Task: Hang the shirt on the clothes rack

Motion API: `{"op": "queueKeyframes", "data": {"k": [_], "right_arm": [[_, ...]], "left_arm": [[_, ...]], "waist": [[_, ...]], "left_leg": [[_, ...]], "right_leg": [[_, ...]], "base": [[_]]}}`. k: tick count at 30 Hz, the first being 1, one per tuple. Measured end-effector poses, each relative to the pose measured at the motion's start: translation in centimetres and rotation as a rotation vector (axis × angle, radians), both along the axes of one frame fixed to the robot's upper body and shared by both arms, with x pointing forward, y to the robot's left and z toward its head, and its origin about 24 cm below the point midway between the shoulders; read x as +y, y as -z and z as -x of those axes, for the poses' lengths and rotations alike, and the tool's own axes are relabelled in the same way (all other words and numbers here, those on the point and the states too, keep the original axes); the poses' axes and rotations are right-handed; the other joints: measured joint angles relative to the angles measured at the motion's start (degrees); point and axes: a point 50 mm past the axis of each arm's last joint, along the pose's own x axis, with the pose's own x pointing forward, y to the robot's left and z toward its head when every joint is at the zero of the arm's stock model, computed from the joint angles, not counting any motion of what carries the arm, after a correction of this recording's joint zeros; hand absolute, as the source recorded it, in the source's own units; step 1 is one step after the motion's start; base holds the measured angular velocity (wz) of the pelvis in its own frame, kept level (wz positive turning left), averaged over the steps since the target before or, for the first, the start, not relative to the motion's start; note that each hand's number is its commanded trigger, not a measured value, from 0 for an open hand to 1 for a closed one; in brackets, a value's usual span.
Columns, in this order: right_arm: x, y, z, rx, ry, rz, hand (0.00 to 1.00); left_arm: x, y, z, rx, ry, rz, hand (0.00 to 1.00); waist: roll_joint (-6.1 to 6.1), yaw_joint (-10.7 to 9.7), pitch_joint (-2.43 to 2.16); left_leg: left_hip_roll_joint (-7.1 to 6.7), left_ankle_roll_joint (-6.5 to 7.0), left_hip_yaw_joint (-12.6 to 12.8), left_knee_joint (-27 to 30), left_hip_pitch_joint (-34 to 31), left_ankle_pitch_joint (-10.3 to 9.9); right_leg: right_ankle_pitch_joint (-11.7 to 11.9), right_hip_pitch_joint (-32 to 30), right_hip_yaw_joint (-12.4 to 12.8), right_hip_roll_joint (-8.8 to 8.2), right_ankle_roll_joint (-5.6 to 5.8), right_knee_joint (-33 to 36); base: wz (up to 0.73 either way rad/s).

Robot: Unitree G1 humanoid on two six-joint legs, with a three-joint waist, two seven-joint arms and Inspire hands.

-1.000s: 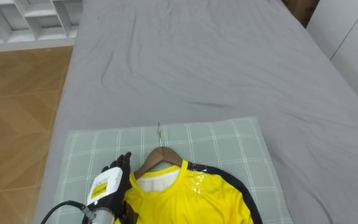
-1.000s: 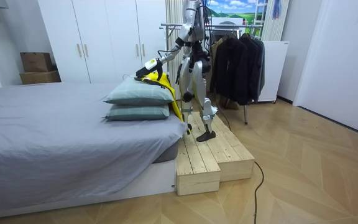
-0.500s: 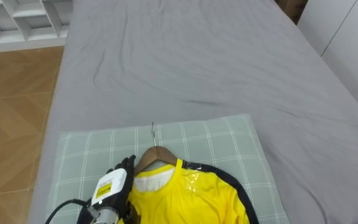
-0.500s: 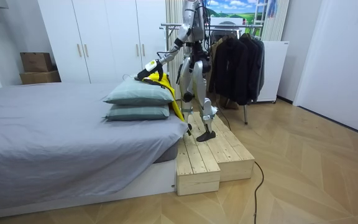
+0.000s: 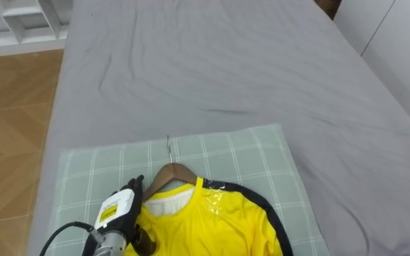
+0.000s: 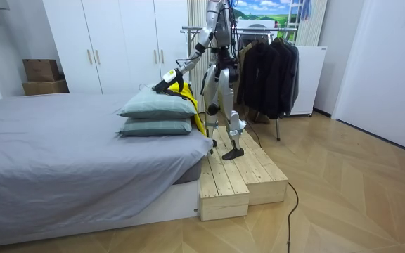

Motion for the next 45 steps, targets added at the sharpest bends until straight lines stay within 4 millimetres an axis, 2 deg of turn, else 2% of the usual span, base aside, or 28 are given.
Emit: {"op": "queueKeyframes", "data": {"k": [10, 13, 15, 18, 20, 31, 35, 45], "right_arm": [[0.0, 0.0, -0.1, 0.003, -0.016, 0.016, 0.00], [0.2, 0.1, 0.0, 0.008, -0.023, 0.022, 0.00], [0.4, 0.1, 0.1, 0.014, -0.031, 0.026, 0.00], [0.5, 0.2, 0.2, 0.022, -0.048, 0.029, 0.00], [0.5, 0.2, 0.2, 0.025, -0.055, 0.030, 0.00], [0.5, 0.2, 0.2, 0.038, -0.064, 0.039, 0.00], [0.5, 0.2, 0.2, 0.038, -0.068, 0.041, 0.00], [0.5, 0.2, 0.1, 0.035, -0.070, 0.043, 0.00]], "left_arm": [[0.6, -0.1, -0.1, -0.010, -0.072, 0.053, 0.00], [0.9, -0.2, -0.1, -0.011, -0.104, 0.081, 0.00], [1.1, -0.1, 0.0, 0.000, -0.115, 0.090, 0.00], [1.3, 0.0, 0.1, 0.010, -0.126, 0.097, 0.00], [1.4, 0.1, 0.2, 0.012, -0.131, 0.098, 0.00], [1.4, 0.3, 0.3, 0.037, -0.128, 0.102, 0.00], [1.4, 0.3, 0.3, 0.039, -0.126, 0.104, 0.00], [1.3, 0.2, 0.2, 0.041, -0.119, 0.105, 0.00]], "waist": [[-0.36, 0.5, -0.04], [-1.20, 1.7, -0.11], [-2.21, 2.0, -0.32], [-3.04, 2.3, -0.82], [-3.30, 2.4, -0.98], [-3.41, 2.7, -0.94], [-3.44, 2.9, -0.93], [-3.34, 2.9, -0.87]], "left_leg": [[0.23, -0.01, 0.5, 0.0, 0.1, 0.0], [0.19, -0.01, 1.3, 0.1, 0.3, 0.0], [0.18, -0.01, 1.2, 0.3, 0.2, 0.0], [0.13, -0.01, 1.3, 0.6, 0.2, 0.0], [0.13, -0.01, 1.3, 0.6, 0.2, 0.0], [0.19, 0.13, 1.3, 0.5, 0.1, -0.4], [0.17, 0.24, 1.5, 0.6, 0.1, -0.5], [0.13, 0.36, 1.6, 0.7, 0.1, -0.6]], "right_leg": [[0.3, -0.2, 0.6, 0.43, -0.43, 0.0], [0.4, -0.2, 1.3, 0.50, -0.40, 0.1], [0.5, -0.2, 1.2, 0.47, -0.36, 0.1], [0.6, -0.1, 1.3, 0.40, -0.29, 0.0], [0.7, 0.0, 1.3, 0.38, -0.28, 0.0], [0.9, 0.0, 1.2, 0.46, -0.02, 0.0], [1.3, 0.0, 1.2, 0.45, -0.38, 0.0], [1.4, 0.0, 1.3, 0.45, -0.37, 0.0]], "base": [[-0.03], [-0.10], [0.00], [0.00], [0.00], [0.00], [0.00], [0.00]]}}
